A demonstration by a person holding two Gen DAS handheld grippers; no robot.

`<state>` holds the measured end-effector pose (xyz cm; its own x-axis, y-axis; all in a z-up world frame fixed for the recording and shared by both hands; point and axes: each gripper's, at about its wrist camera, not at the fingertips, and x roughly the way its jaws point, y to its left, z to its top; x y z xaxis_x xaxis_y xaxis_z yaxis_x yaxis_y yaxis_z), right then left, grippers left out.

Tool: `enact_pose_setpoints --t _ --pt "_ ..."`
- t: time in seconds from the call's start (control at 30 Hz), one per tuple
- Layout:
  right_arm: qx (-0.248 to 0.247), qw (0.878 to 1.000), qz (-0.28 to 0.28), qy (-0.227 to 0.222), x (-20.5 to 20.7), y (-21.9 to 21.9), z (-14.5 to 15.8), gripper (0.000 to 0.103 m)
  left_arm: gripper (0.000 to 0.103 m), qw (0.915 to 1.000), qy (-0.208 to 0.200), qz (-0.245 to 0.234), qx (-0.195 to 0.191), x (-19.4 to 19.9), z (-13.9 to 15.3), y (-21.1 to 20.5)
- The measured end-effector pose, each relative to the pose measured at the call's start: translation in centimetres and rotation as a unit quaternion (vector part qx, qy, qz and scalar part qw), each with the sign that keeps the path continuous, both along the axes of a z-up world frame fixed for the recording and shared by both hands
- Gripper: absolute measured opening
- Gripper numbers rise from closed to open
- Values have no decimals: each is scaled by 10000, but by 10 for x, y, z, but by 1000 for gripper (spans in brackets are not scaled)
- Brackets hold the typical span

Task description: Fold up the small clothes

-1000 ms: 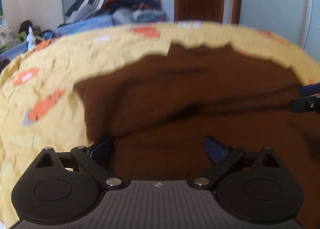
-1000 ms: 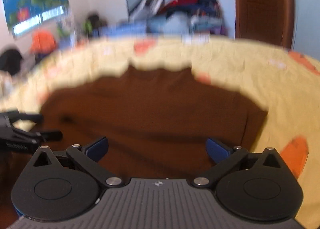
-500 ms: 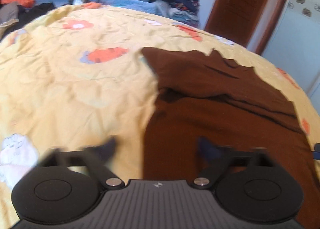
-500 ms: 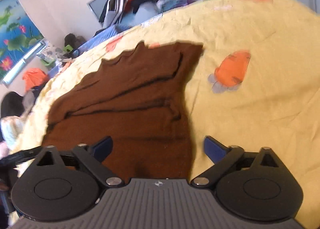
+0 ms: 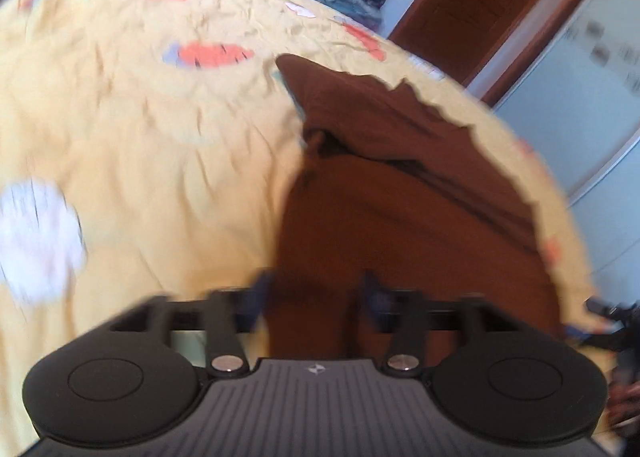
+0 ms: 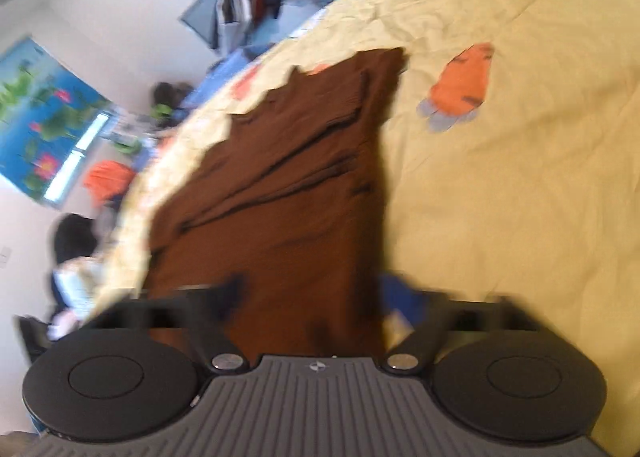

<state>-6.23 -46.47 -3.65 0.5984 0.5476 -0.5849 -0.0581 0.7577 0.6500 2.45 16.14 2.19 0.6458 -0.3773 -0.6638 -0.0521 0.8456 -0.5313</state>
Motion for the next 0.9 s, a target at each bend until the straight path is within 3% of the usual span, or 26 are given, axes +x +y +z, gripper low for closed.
enact_pose_setpoints --t 0.03,0.1,0.13,0.17,0.2,0.23,0.27,0.3,0.33,0.43,0.5,0.53,0.57,0.6,0.63,0.67,0.7,0.73,0.77,0.83,0.9 --pt "60 10000 66 -8 -9 0 2 101 93 9996 -37 97 -251 -12 -2 2" --pt "231 9993 204 233 -24 6 0 94 92 9991 -48 161 -396 -30 -6 0" --pt "309 9988 315 228 -34 12 -1 87 85 9994 -106 147 -295 -35 -5 -5" --pt "282 9985 419 203 -35 15 -2 83 72 9998 -157 141 -69 -38 -5 -11" --pt "175 9987 456 157 -37 19 -2 74 33 9997 -125 115 198 -37 -6 -17" --pt "87 9988 438 186 -39 21 -2 46 4 9990 -34 133 432 -34 -7 -20" --pt "52 9985 431 335 -36 22 -6 24 4 9986 -21 149 516 -32 -9 -20" --pt "-117 9981 424 442 -36 25 -9 10 4 9982 -63 105 586 -29 -8 -19" --pt "-209 9981 460 361 -37 24 -12 9 3 9970 -108 101 757 -28 -6 -17" --pt "-114 9992 190 319 -46 9 -13 9 2 9931 -120 90 1162 -32 -2 -12" --pt "13 9994 -15 337 -50 -1 -17 9 2 9946 -45 27 1033 -38 -2 -7" --pt "131 9992 -72 361 -54 -4 -19 20 2 9960 16 42 896 -42 -1 -5" --pt "271 9989 -36 382 -60 -4 -18 26 4 9975 61 69 695 -48 0 -2" --pt "397 9983 22 426 -68 -2 -19 44 9 9990 154 83 409 -56 0 2" --pt "576 9973 105 439 -74 -2 -18 67 26 9995 309 59 21 -62 -4 4" --pt "723 9964 173 419 -87 1 -15 77 36 9986 368 19 -388 -70 -8 6" --pt "817 9955 242 409 -94 1 -13 89 59 9968 279 38 -751 -81 -11 8" --pt "881 9946 315 451 -101 3 -14 91 77 9942 206 75 -1054 -91 -14 10" --pt "981 9930 394 527 -105 7 -15 91 81 9913 204 111 -1296 -98 -16 11" --pt "1284 9882 529 650 -113 13 -20 91 81 9855 248 137 -1673 -104 -22 8" --pt "1309 9870 653 664 -114 22 -20 91 80 9840 169 120 -1768 -104 -25 5"
